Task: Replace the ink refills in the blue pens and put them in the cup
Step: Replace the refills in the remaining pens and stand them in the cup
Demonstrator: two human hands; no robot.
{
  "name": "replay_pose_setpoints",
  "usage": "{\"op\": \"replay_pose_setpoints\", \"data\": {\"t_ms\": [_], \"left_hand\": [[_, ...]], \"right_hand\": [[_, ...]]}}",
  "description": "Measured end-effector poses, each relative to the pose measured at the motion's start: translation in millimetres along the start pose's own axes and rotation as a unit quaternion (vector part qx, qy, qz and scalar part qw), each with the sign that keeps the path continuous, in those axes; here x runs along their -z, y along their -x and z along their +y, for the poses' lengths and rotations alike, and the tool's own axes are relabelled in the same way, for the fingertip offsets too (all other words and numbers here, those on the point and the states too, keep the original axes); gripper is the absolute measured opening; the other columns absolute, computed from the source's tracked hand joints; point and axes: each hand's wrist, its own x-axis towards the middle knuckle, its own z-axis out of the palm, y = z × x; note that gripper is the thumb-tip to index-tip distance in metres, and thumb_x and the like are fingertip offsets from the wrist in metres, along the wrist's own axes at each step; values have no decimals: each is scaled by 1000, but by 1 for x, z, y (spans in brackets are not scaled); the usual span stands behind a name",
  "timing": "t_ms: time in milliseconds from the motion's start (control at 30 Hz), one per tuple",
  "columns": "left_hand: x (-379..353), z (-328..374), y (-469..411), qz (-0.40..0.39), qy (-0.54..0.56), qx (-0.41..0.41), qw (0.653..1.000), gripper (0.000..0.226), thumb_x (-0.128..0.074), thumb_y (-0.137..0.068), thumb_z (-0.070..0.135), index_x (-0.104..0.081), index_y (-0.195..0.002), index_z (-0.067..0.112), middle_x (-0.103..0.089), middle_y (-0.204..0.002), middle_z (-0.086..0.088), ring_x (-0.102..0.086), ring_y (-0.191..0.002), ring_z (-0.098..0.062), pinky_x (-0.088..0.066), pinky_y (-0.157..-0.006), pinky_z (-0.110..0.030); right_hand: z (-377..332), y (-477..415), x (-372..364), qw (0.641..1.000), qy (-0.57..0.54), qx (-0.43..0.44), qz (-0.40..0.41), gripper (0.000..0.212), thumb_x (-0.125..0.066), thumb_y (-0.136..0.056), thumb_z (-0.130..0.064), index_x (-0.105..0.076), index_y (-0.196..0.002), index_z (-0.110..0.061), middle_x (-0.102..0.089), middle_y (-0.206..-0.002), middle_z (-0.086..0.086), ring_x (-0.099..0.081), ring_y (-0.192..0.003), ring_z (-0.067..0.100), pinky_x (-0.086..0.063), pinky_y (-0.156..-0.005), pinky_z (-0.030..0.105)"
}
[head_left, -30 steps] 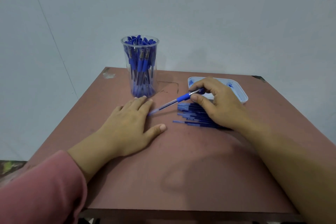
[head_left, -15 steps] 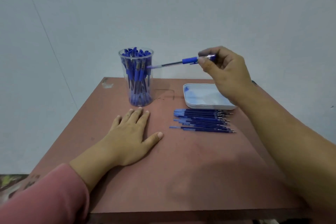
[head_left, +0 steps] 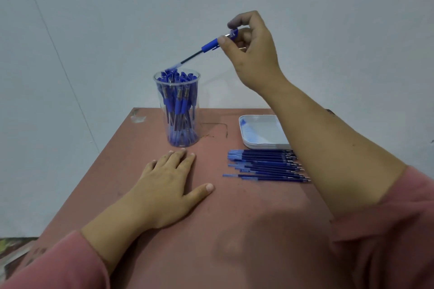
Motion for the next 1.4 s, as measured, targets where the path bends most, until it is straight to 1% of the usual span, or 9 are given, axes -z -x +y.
{"op": "replay_pose_setpoints", "data": {"t_ms": [133,333,433,600,700,867,1100,1233,1400], "left_hand": [[1,0,0,-8,-5,1,1000,98,-2,-71,83,-1,-154,29,0,-161,6,-1,-148,-14,-5,-120,-36],[3,-2,0,-13,-10,-5,1000,97,-4,-73,82,-1,-154,29,1,-161,6,-1,-148,-14,-4,-119,-35],[4,-1,1,-17,-9,-1,1000,93,-8,-76,79,0,-154,29,2,-161,6,1,-148,-14,-3,-119,-35],[5,1,1,-22,-10,0,1000,93,-9,-76,78,1,-154,28,2,-161,6,1,-148,-15,-3,-119,-35],[4,-1,0,-19,-12,-5,1000,96,-5,-74,82,0,-154,28,1,-162,5,0,-148,-15,-3,-119,-35],[4,-2,-1,-23,-15,-4,1000,94,-7,-75,80,1,-154,29,2,-162,5,0,-148,-15,-4,-120,-36],[3,-3,0,-23,-14,-9,1000,98,-3,-72,83,1,-154,29,2,-161,5,0,-148,-15,-5,-120,-36],[4,-2,-1,-26,-14,-6,1000,96,-6,-74,82,1,-154,28,2,-162,5,1,-148,-14,-3,-119,-35],[5,-2,0,-23,-13,-9,1000,97,-6,-74,82,-1,-154,27,0,-161,4,-2,-148,-15,-6,-120,-36]], "right_hand": [[-7,-9,-10,997,44,50,-37,19,-60,-90,-12,-55,-109,-15,-55,-85,-11,-52,-74,-1,-42,-72,11],[-17,-18,-3,994,61,54,-74,30,-59,-90,-6,-36,-105,-19,-57,-81,1,-51,-69,3,-47,-73,16],[-13,-14,-15,995,53,48,-71,28,-63,-88,-6,-41,-102,-19,-64,-80,9,-55,-69,5,-47,-72,16],[-9,-15,-33,997,30,45,-53,24,-63,-88,-8,-51,-109,-12,-64,-77,3,-59,-73,16,-50,-73,20],[-10,-19,-38,996,28,46,-70,24,-61,-89,-7,-54,-111,-14,-67,-81,5,-60,-75,16,-46,-71,14],[-13,-18,-50,990,48,50,-126,25,-62,-87,-6,-58,-110,-17,-67,-81,9,-61,-76,14,-51,-76,21],[9,0,-49,966,128,22,-224,15,-54,-95,-23,-68,-102,-22,-60,-90,-21,-49,-88,-7,-36,-80,8],[24,15,-46,966,130,44,-217,32,-56,-87,-51,-64,-114,-37,-54,-115,-13,-41,-117,6,-31,-98,23],[34,30,-53,975,92,23,-203,42,-62,-84,-48,-61,-124,-33,-49,-121,-5,-45,-118,15,-38,-104,33]]}}
